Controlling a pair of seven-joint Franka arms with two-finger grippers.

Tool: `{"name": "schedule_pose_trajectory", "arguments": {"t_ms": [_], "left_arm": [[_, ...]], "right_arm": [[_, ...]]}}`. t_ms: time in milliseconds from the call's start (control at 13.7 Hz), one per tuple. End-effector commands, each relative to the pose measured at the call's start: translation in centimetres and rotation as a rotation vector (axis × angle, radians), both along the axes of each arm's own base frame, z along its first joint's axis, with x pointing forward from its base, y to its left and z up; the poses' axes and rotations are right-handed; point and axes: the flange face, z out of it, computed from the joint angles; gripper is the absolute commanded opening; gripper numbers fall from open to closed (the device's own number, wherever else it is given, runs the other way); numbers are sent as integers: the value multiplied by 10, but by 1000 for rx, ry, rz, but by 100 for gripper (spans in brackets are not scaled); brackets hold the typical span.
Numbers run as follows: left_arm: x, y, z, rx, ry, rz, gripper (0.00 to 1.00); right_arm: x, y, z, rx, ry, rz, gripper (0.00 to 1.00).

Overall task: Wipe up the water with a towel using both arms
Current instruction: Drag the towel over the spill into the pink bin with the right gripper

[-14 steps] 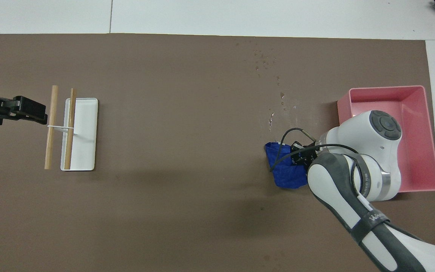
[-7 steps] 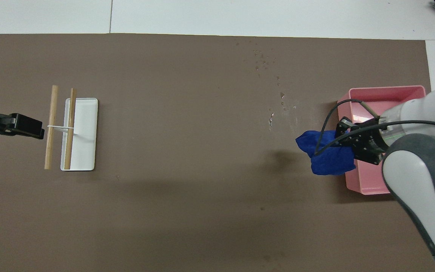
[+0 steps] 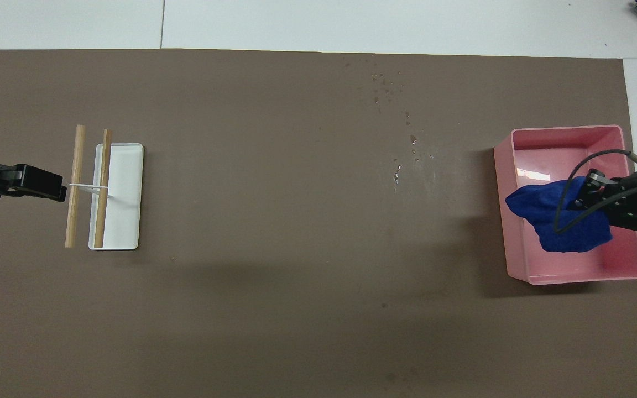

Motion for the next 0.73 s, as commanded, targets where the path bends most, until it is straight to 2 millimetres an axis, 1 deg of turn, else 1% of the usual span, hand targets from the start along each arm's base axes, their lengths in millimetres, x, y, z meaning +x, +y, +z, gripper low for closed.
{"name": "schedule_pose_trajectory", "arguments": {"t_ms": [0, 73, 218, 364, 510, 655], "left_arm": [[-8, -1, 1, -10, -9, -10, 100], [-7, 2, 0, -10, -7, -4, 100], [-7, 3, 0, -10, -7, -2, 100], [-7, 3, 0, -10, -5, -2, 100], [-7, 4, 0, -10, -7, -1, 100], [-7, 4, 0, -10, -6, -2, 100]], "right_arm": [[-15, -38, -29, -45, -35, 57, 0], [-9, -46, -45, -47, -47, 55, 0], [-4, -54, -70, -13, -33, 23, 0], [-5, -49, -87, 27, -38, -13, 0], [-5, -48, -110, 30, -54, -31, 0], [-7, -46, -119, 60, -60, -72, 0]]}}
